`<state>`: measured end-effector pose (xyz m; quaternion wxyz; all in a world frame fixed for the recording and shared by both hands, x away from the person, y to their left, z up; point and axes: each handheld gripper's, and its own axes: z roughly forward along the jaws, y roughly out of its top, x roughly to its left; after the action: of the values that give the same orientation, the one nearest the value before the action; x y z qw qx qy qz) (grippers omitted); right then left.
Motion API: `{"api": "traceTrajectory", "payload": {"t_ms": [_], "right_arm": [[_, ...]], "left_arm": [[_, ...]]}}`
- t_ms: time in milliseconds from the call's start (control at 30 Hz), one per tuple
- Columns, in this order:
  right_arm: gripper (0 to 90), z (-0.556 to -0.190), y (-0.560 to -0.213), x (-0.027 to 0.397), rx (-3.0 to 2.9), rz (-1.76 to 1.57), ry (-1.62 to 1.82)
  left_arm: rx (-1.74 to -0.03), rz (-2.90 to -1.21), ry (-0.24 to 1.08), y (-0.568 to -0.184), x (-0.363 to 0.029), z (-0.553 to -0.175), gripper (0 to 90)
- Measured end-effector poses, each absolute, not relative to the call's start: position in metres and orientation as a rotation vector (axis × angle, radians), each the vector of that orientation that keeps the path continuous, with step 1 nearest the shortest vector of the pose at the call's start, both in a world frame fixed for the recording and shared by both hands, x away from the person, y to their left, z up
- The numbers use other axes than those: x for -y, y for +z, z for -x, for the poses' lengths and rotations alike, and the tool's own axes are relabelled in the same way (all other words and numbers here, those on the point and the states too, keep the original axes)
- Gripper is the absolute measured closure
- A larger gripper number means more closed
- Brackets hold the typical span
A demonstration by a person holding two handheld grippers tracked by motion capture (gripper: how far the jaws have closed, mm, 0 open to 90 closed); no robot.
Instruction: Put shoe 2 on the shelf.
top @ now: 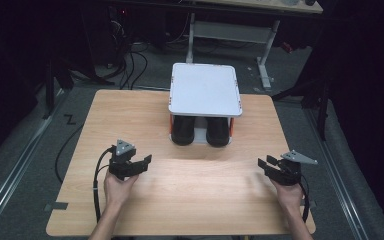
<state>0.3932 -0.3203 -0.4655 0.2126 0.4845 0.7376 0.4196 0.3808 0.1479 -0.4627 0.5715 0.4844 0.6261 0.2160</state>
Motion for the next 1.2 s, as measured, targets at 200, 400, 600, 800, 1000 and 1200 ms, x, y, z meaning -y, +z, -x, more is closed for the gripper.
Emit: {"api": "traceTrajectory", "payload": {"t_ms": [200, 400, 600, 800, 1000, 1200], "right_arm": [[52.3, -0.393, -0.476, 0.323, -2.055, -1.358, 1.092], [50.7, -0.395, -0.487, 0.324, -2.062, -1.385, 1.019], [48.0, -0.397, -0.496, 0.326, -2.064, -1.401, 0.959], [46.7, -0.399, -0.5, 0.324, -2.066, -1.402, 0.905], [43.2, -0.4, -0.5, 0.323, -2.071, -1.389, 0.878], [38.7, -0.402, -0.501, 0.325, -2.064, -1.432, 0.886]], "left_arm": [[-1.506, -1.152, 0.522, -0.478, -0.153, -0.378, 35.0], [-1.524, -1.166, 0.576, -0.49, -0.158, -0.377, 35.1], [-1.542, -1.182, 0.628, -0.501, -0.161, -0.378, 35.0], [-1.547, -1.19, 0.689, -0.512, -0.164, -0.378, 35.1], [-1.575, -1.178, 0.671, -0.518, -0.169, -0.38, 33.5], [-1.579, -1.177, 0.673, -0.518, -0.169, -0.38, 31.2]]}}
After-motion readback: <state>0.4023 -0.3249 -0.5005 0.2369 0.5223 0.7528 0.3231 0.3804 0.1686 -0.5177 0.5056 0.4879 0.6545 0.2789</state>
